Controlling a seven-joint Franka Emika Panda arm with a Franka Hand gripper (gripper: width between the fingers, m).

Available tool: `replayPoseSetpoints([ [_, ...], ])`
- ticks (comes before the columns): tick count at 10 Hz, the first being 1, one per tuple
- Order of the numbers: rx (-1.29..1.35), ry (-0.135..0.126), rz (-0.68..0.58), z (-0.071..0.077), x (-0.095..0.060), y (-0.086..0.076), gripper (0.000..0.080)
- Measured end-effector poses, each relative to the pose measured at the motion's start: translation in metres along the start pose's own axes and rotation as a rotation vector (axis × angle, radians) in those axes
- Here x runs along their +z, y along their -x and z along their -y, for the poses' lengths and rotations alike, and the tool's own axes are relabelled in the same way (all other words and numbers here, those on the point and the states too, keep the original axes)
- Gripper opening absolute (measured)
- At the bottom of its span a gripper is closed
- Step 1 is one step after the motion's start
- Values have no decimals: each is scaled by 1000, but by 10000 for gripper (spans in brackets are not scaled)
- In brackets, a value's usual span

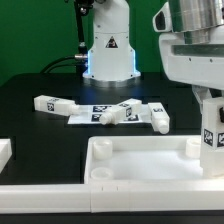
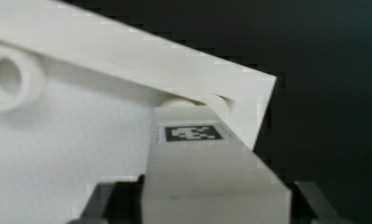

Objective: Assemble desk

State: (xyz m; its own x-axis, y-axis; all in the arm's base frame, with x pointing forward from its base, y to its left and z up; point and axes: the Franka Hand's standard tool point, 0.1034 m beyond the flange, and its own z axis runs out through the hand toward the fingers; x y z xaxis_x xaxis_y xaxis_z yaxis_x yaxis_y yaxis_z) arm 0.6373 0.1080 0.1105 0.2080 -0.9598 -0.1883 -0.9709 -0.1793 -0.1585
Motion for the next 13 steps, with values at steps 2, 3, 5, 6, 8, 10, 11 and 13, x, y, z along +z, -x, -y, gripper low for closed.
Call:
replayPoseSetpoints([
  [2, 114, -2, 5, 0, 0, 1, 293],
  [3, 78, 0, 6, 0, 0, 1, 293],
  [5, -194, 15, 0, 1, -1, -3, 392],
  [6, -375, 29, 0, 3, -1, -2, 567],
  [8, -554, 38, 1, 3, -1, -3, 631],
  [10, -758, 58, -18, 2, -1, -4, 647],
  [11, -980, 98, -53, 3, -3, -2, 649],
  [13, -1282, 125, -68, 8, -7, 1, 649],
])
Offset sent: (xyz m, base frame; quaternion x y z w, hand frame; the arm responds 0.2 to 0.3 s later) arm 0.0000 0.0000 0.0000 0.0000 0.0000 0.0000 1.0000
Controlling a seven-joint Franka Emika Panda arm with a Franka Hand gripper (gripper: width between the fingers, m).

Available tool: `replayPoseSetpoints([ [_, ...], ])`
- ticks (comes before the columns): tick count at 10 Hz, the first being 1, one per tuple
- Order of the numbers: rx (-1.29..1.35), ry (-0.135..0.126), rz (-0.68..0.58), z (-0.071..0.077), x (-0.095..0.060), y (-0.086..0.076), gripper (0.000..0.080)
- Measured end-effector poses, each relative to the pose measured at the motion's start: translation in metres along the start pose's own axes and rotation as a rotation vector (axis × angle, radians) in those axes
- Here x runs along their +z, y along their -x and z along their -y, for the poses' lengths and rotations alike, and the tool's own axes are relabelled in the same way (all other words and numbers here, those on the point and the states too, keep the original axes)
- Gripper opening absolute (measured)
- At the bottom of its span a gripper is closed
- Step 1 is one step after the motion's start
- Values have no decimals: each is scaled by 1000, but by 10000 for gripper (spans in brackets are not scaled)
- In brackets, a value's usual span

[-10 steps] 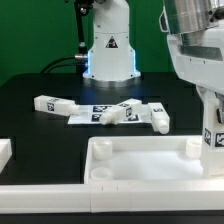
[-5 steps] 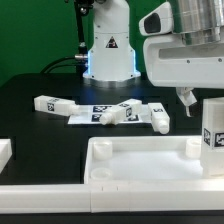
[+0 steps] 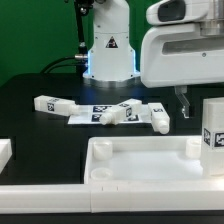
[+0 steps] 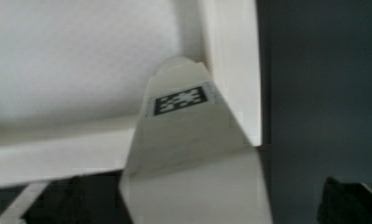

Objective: Assemble desk

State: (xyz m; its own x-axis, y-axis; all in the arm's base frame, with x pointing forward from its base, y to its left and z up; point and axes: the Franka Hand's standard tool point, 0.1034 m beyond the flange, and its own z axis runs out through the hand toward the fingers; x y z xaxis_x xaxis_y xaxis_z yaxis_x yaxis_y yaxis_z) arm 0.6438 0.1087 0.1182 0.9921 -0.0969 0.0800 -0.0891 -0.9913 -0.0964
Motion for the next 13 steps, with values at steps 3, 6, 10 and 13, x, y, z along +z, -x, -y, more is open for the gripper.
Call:
replayPoseSetpoints([
  [3, 41, -1, 1, -1, 0, 0, 541],
  [6, 250, -1, 1, -2, 1, 0, 285],
  [10, 984, -28, -11, -8, 2, 4, 285],
  [13, 1205, -51, 18, -9, 2, 5, 285],
])
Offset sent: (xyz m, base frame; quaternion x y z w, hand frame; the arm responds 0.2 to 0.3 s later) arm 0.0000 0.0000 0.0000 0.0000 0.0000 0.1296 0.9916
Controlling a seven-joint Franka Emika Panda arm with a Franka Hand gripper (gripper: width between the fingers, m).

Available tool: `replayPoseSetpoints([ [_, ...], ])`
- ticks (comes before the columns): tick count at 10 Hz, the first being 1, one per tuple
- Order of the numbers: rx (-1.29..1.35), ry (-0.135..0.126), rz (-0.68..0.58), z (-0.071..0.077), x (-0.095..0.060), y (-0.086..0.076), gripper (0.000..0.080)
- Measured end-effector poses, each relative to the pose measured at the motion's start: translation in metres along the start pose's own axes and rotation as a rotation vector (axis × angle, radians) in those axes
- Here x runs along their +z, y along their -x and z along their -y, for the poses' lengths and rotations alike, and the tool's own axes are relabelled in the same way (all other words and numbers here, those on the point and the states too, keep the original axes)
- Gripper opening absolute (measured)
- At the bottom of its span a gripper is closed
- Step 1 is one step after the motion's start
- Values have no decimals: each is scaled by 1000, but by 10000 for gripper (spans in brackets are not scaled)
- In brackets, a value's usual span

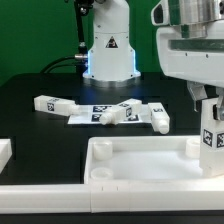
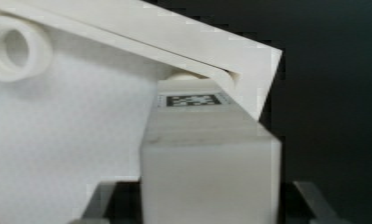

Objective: Assemble desk

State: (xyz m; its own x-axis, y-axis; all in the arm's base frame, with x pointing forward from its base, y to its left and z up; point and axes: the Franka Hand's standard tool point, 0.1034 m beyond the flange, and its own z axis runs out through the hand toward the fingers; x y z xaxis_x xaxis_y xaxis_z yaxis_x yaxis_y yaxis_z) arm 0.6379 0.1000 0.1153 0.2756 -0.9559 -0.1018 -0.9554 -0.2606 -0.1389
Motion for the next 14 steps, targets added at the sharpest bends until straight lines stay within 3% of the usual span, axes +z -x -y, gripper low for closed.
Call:
replayPoseSetpoints([
  [2, 151, -2, 11, 0, 0, 0, 285],
  [3, 369, -14, 45, 0, 0, 2, 285],
  [4, 602, -44, 71, 1, 2, 5, 285],
  [5, 542, -42, 68, 1, 2, 6, 285],
  [6, 494, -42, 67, 0, 2, 6, 367],
  [7, 390, -55, 61, 2, 1, 5, 503],
  [8, 165, -51, 38, 3, 1, 5, 503],
  [9, -48, -40, 24, 6, 1, 6, 618],
  [12, -214, -43, 19, 6, 1, 4, 648],
  [13, -349, -27, 9, 4, 2, 3, 648],
  [14, -590, 20, -13, 2, 2, 2, 649],
])
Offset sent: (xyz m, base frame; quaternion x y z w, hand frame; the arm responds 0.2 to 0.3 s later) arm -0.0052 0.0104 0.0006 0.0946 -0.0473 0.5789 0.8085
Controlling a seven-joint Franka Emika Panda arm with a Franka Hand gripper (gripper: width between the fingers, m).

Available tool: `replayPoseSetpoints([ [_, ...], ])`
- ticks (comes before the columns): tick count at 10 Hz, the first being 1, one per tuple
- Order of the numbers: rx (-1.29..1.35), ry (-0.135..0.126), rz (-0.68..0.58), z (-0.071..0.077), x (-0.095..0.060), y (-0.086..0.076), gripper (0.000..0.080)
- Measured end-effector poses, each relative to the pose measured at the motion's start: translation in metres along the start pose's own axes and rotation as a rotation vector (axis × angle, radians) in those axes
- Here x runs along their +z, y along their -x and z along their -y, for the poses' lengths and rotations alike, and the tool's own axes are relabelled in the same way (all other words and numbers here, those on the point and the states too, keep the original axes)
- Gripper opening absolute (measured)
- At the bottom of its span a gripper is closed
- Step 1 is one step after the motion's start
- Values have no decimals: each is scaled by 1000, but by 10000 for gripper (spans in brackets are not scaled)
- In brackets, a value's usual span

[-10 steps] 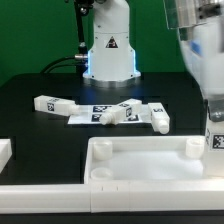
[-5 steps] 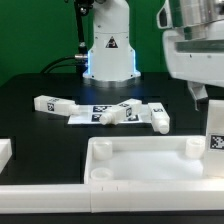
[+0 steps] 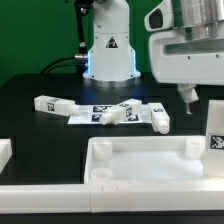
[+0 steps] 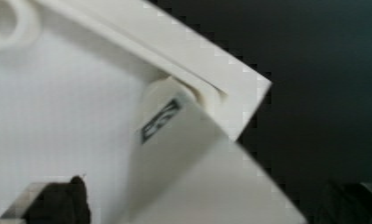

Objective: Assemble desk

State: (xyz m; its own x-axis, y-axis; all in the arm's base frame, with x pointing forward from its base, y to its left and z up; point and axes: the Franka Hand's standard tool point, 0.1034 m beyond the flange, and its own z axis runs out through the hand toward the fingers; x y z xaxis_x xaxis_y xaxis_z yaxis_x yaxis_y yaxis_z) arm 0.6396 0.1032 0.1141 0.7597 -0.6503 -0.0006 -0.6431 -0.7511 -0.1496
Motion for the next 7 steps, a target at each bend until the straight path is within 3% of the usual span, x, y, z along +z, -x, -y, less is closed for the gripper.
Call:
replayPoseSetpoints([
  [2, -305, 16, 2, 5, 3, 4, 649],
  [3, -290, 16, 1, 4, 3, 3, 649],
  [5, -271, 16, 1, 5, 3, 3, 402],
  [6, -190, 17, 2, 4, 4, 3, 402],
  [7, -131, 17, 1, 3, 3, 2, 289],
])
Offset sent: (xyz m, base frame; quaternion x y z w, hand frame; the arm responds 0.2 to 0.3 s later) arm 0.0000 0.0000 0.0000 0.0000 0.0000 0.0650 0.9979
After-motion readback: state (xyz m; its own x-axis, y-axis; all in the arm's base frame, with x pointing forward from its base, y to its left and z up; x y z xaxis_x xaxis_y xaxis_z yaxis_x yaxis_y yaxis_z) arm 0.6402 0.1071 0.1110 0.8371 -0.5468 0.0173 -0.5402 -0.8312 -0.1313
